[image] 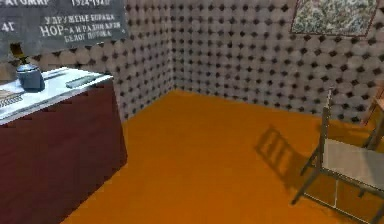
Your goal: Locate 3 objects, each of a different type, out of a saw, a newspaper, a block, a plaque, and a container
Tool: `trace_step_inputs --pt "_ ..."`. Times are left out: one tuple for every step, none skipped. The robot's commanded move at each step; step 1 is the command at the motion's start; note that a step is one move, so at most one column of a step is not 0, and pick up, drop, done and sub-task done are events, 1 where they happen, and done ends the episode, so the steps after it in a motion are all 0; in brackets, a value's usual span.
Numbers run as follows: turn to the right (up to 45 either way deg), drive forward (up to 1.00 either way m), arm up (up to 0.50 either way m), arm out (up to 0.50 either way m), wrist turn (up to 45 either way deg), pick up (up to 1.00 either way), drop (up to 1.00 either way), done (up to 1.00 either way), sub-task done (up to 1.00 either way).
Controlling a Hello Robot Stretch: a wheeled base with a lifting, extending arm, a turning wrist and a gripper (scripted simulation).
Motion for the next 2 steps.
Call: trace_step_inputs --pt "-21.0 0.00 0.00 0.00 0.0 0.00 0.00 0.00 0.00" --pt "0.0 0.80 0.00 0.00 0.0 0.00 0.00 0.00 0.00"
